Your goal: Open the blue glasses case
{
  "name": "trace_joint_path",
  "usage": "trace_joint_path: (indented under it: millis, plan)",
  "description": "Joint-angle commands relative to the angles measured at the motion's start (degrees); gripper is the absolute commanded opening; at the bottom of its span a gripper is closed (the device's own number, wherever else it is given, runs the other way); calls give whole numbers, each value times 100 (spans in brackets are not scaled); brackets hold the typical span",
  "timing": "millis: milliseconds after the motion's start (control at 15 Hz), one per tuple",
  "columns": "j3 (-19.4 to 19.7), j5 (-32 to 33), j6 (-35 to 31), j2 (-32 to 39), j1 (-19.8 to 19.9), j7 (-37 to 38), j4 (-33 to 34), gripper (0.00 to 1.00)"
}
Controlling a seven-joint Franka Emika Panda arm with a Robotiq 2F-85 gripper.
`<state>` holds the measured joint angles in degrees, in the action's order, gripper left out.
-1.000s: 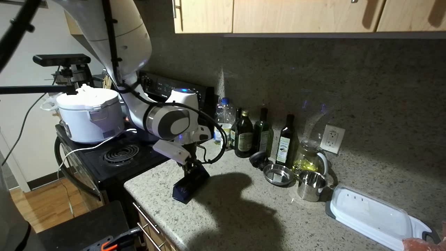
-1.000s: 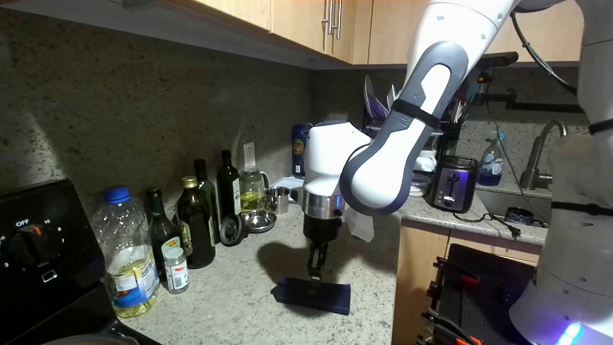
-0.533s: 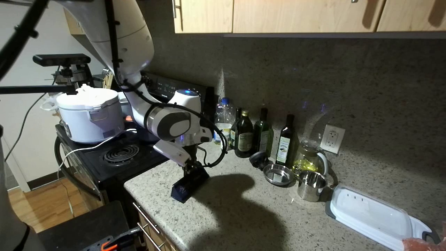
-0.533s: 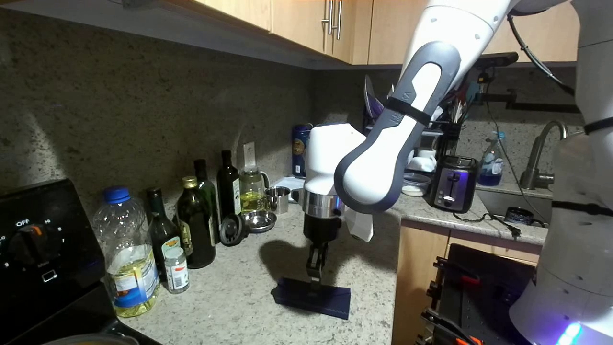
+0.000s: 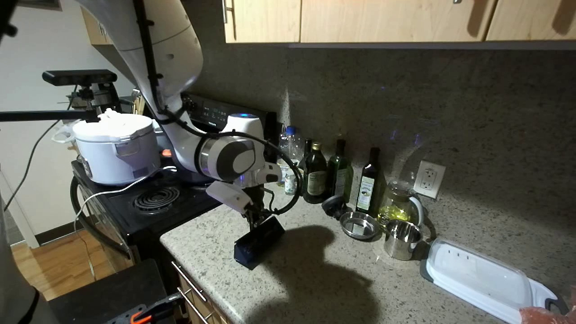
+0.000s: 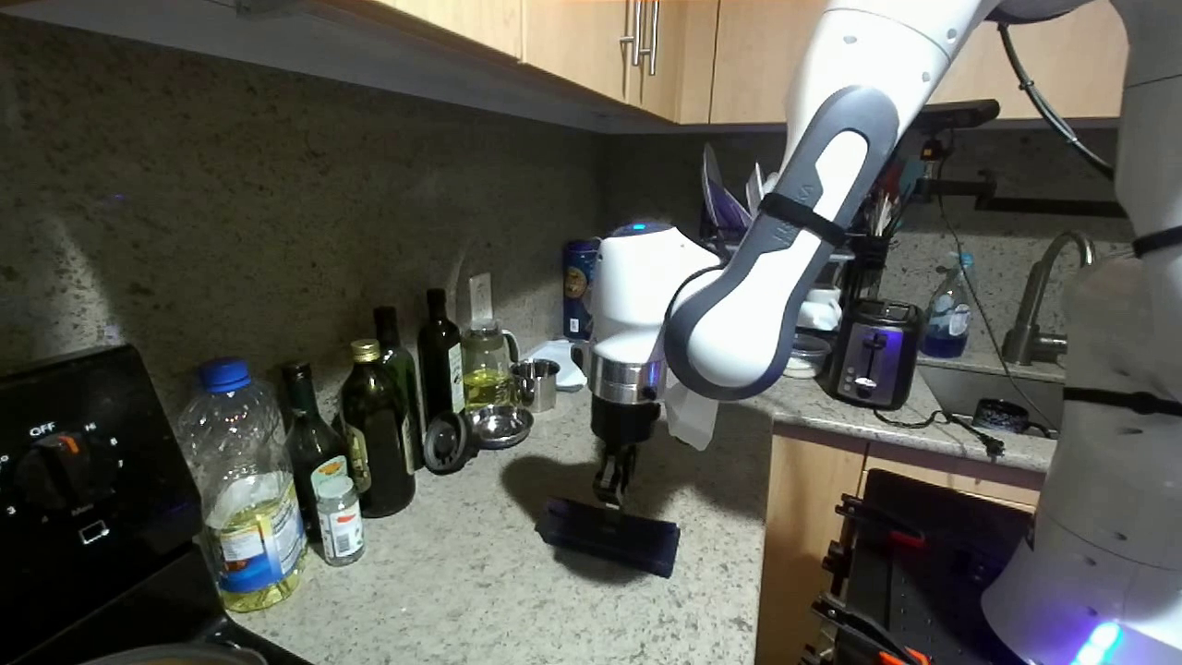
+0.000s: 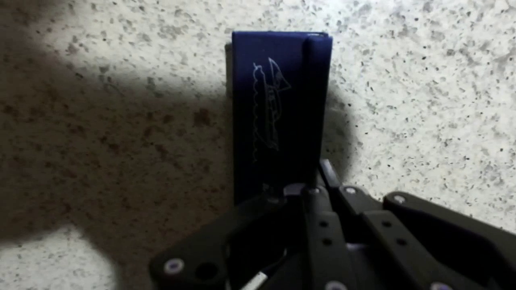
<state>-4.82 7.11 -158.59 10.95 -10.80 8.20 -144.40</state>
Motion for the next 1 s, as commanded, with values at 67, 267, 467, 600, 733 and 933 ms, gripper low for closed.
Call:
trace_joint_path:
  millis: [67,267,467,600,733,933]
  plan:
    - [347,1171,804,-169,-418,1310,208,1]
    - [202,1504,1539,-8,-514,1708,517,1]
    - [65,1458,1927,225,-556,1705,787,1]
    - [11,1399,1980,393,-561,1649,902,1]
    - [-2,1349,1903,532,-578,1640,954,1]
    - [-47,1183,1760,636,-561,1581,955,1]
